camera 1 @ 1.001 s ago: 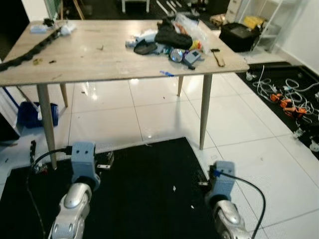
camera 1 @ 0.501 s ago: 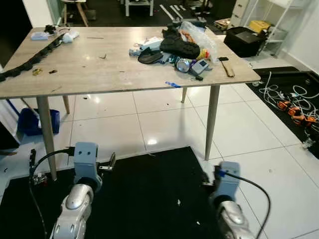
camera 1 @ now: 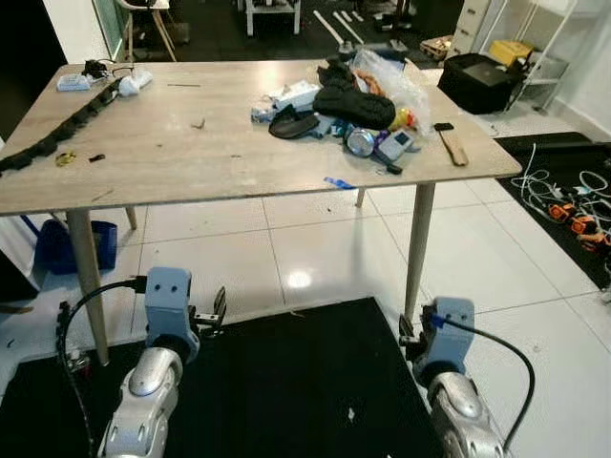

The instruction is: Picking trash to rubbish bin

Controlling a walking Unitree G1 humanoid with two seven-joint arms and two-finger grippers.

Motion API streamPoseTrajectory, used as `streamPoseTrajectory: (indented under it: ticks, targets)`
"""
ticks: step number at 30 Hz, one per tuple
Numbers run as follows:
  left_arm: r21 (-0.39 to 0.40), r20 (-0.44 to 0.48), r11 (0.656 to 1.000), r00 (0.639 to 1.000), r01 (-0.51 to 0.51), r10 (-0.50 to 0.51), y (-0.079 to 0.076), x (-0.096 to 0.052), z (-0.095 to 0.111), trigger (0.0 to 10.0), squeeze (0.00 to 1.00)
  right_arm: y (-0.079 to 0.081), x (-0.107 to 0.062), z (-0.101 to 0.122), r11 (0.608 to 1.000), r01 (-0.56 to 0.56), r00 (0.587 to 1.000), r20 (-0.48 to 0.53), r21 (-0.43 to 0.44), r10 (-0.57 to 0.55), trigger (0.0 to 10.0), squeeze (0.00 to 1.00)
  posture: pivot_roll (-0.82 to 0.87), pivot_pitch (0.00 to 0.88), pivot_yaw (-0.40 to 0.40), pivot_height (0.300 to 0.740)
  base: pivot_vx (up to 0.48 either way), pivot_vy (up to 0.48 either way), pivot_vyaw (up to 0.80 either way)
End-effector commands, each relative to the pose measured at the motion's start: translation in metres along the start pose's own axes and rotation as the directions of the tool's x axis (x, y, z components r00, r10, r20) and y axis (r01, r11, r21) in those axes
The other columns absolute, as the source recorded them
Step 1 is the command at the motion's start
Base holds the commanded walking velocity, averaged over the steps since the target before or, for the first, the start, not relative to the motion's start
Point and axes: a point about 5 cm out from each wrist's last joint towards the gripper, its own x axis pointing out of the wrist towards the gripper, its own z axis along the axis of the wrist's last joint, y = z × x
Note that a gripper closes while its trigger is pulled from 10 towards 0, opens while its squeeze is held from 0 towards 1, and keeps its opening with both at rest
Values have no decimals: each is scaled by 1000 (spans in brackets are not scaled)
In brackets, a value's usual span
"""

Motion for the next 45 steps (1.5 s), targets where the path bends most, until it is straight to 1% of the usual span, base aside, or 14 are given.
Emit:
streamPoseTrajectory:
  ticks: [1, 3, 5, 8, 10, 13, 16, 20, 25, 35, 38, 40, 43, 45]
  targets:
    - [5, -4, 1000, 1000, 6, -6, 0, 0, 1, 10000, 0, -5, 0, 3, 1000, 7, 1000, 11, -9, -7, 10000, 0, 32, 121, -7, 740, 368, 0, 0]
    - [3, 8, 1000, 1000, 8, -8, -1, 2, 5, 10000, 0, -4, 3, 11, 1000, -2, 999, 41, -18, 3, 10000, 0, 32, 118, -7, 740, 368, 0, 0]
    - [-2, 39, 1000, 999, 11, -11, -2, 5, 14, 10000, 0, 3, 7, 36, 998, -62, 985, 159, 0, 61, 10000, 0, 32, 116, -7, 740, 366, 0, 0]
    - [-3, 45, 1000, 999, 11, -11, -2, 6, 16, 10000, 0, 5, 7, 41, 997, -79, 980, 186, 8, 76, 10000, 0, 32, 114, -7, 740, 364, 0, 0]
    - [-8, 63, 1000, 998, 13, -12, -2, 8, 22, 10000, 0, 12, 8, 55, 991, -135, 961, 247, 15, 127, 10000, 0, 32, 114, -7, 740, 364, 0, 0]
    - [-18, 107, 1000, 994, 17, -15, -4, 12, 35, 10000, 0, 24, 9, 78, 979, -200, 920, 337, -31, 199, 10000, 0, 33, 115, -6, 740, 368, 0, 0]
    - [-20, 131, 1000, 991, 23, -20, -5, 14, 43, 10000, 0, 28, 10, 87, 975, -217, 905, 362, -54, 222, 10000, 0, 33, 118, -8, 740, 369, 0, 0]
    - [-22, 149, 999, 989, 24, -20, -6, 16, 50, 10000, 0, 29, 11, 92, 974, -221, 901, 370, -60, 227, 10000, 0, 34, 121, -10, 740, 368, 0, 0]
    - [-22, 155, 999, 988, 25, -21, -6, 16, 53, 10000, 0, 29, 10, 90, 971, -226, 904, 354, -77, 238, 10000, 0, 32, 123, -10, 740, 367, 0, 0]
    - [-18, 150, 999, 988, 31, -28, -7, 16, 54, 10000, 0, 27, 9, 91, 972, -214, 907, 350, -100, 235, 10000, 0, 29, 123, -9, 740, 366, 0, 0]
    - [-16, 150, 999, 988, 33, -30, -8, 16, 55, 10000, 0, 27, 9, 91, 969, -213, 907, 345, -121, 243, 10000, 0, 31, 124, -10, 740, 368, 0, 800]
    - [-17, 150, 999, 988, 33, -31, -8, 16, 55, 10000, 0, 27, 9, 91, 969, -213, 906, 346, -121, 243, 10000, 0, 32, 124, -10, 740, 368, 0, 800]
    - [-15, 148, 999, 988, 36, -33, -8, 16, 55, 10000, 0, 25, 9, 92, 977, -201, 909, 359, -68, 212, 10000, 0, 32, 124, -8, 740, 368, 0, 267]
    - [-14, 147, 999, 989, 37, -35, -8, 16, 55, 10000, 0, 24, 9, 92, 978, -200, 909, 361, -60, 208, 10000, 0, 32, 124, -8, 740, 368, 0, 0]
